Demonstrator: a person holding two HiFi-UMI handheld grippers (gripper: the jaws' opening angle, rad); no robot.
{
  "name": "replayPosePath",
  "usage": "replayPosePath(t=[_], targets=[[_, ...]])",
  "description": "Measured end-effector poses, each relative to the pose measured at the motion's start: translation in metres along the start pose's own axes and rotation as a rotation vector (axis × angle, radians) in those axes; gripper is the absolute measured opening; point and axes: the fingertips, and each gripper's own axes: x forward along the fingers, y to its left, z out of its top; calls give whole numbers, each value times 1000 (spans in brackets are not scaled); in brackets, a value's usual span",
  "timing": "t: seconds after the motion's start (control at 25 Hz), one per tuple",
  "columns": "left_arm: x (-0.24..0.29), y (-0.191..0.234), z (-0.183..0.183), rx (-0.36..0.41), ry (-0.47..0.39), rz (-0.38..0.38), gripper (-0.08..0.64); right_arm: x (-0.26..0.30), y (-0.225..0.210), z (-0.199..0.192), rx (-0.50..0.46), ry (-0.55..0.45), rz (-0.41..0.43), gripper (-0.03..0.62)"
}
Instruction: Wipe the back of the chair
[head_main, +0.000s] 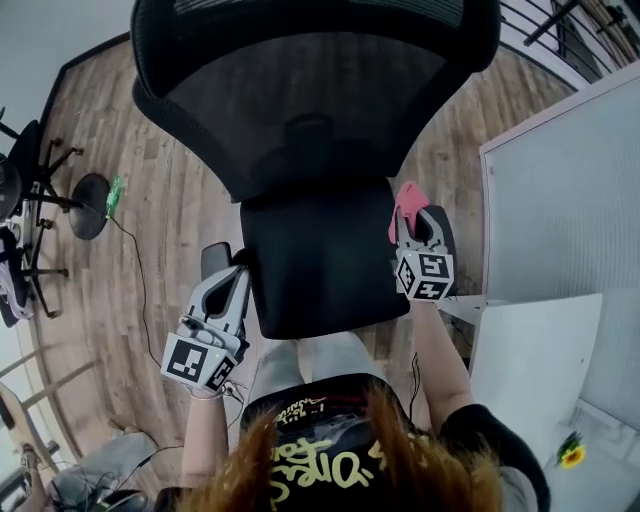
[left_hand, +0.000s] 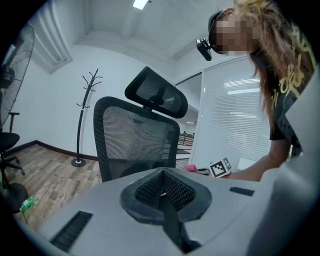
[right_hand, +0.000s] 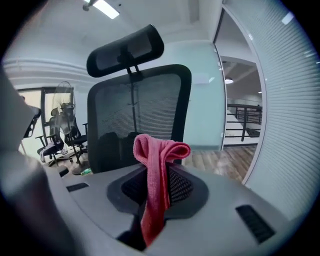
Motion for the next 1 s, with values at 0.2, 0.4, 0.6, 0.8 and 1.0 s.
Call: replayPosePath(t=[0.2,0.4,0.6,0.8,1.0], targets=[[10,1,-13,-16,18,56,-5,51,-29,-14,80,26,-69,74],[13,-7,-29,-30,28,74,-5,76,-43,-20,127,50,-108,74],[9,0,-51,-86,53,68,-5,94,-57,-23,152,48,-169,74],[3,18,-65,-148,42,69,-5,108,-42,-27,127,51,-158,74],[4,32,-70,-145,52,36,-5,127,-10,-28,106,52,-142,74]])
